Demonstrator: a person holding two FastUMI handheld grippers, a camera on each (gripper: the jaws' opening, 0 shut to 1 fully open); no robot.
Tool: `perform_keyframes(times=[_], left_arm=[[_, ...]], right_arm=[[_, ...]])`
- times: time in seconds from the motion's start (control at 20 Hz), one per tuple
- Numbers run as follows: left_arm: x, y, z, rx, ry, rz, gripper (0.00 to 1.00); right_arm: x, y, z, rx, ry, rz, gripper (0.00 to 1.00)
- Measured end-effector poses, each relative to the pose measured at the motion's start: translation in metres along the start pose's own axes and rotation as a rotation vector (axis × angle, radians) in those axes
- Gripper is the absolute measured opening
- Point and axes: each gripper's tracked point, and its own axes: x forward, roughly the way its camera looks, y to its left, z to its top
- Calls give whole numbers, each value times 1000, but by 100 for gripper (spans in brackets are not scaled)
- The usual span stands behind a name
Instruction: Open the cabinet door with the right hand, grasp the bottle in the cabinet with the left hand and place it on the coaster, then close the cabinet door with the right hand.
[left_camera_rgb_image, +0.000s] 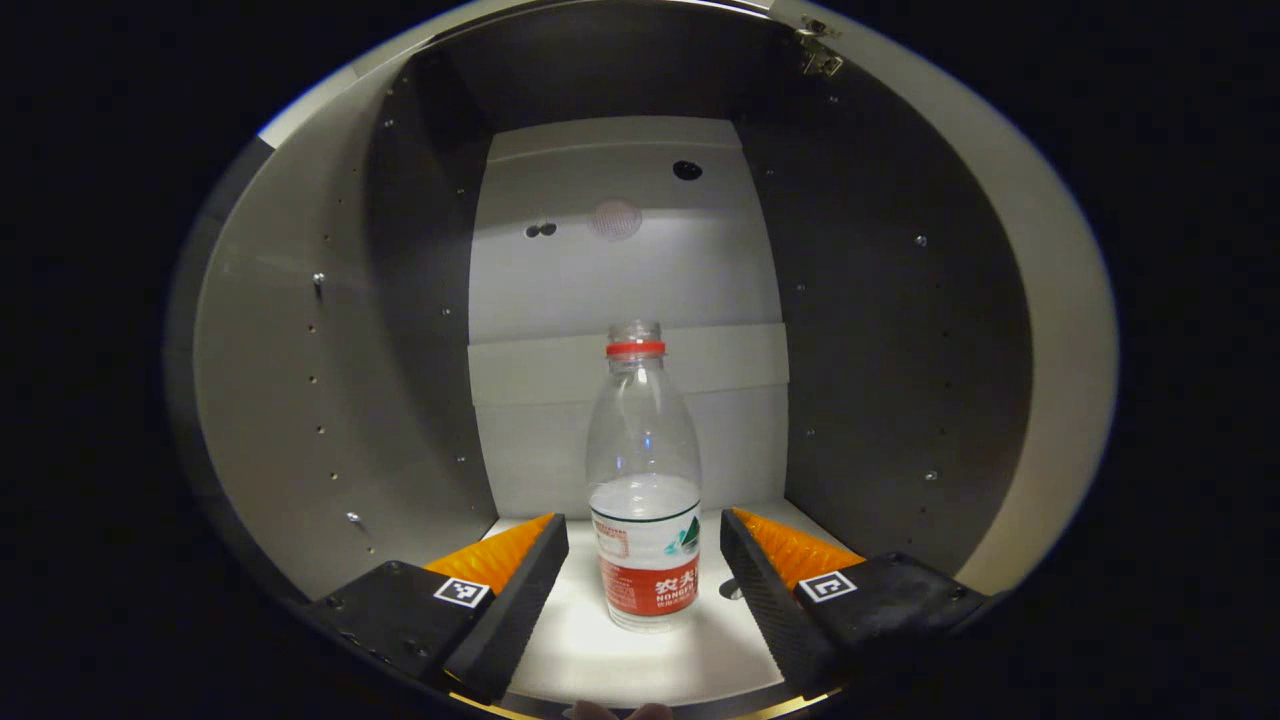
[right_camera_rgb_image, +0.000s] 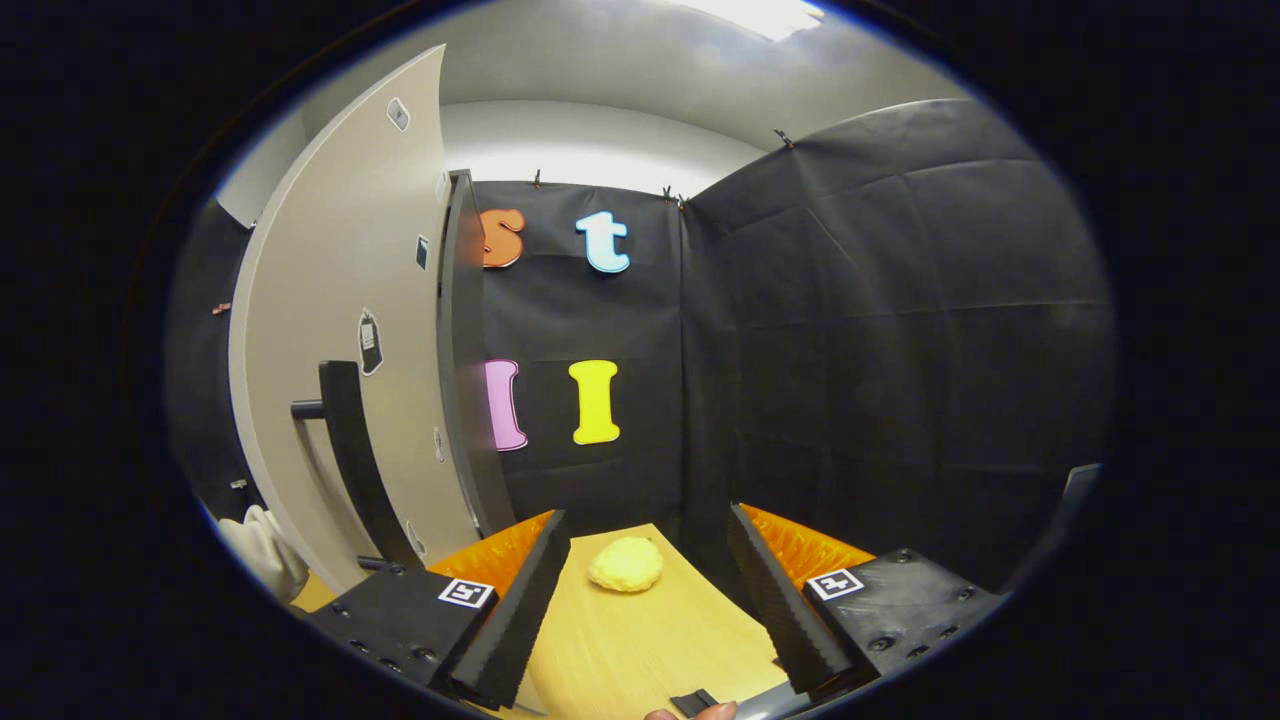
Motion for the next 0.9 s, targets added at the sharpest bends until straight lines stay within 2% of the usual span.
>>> perform_keyframes(times=[0.1, 0.3, 0.35, 0.45, 0.65, 0.9], left_arm=[[13, 1, -3, 13, -2, 10, 96], [32, -5, -8, -29, 18, 11, 96], [32, -1, -6, -18, 20, 30, 93], [33, 0, -5, -11, 16, 40, 75], [12, 2, 12, -46, -12, 19, 74], [-40, 15, 21, -51, -34, 5, 74]], right_arm=[[1, 0, -2, -14, 7, -8, 98], [3, -1, -6, -35, 13, -14, 98], [2, -1, -6, -36, 15, -15, 98], [1, 0, -6, -40, 12, -11, 97], [1, 1, -6, -45, 9, -1, 98], [6, 5, -5, -30, 0, 19, 98]])
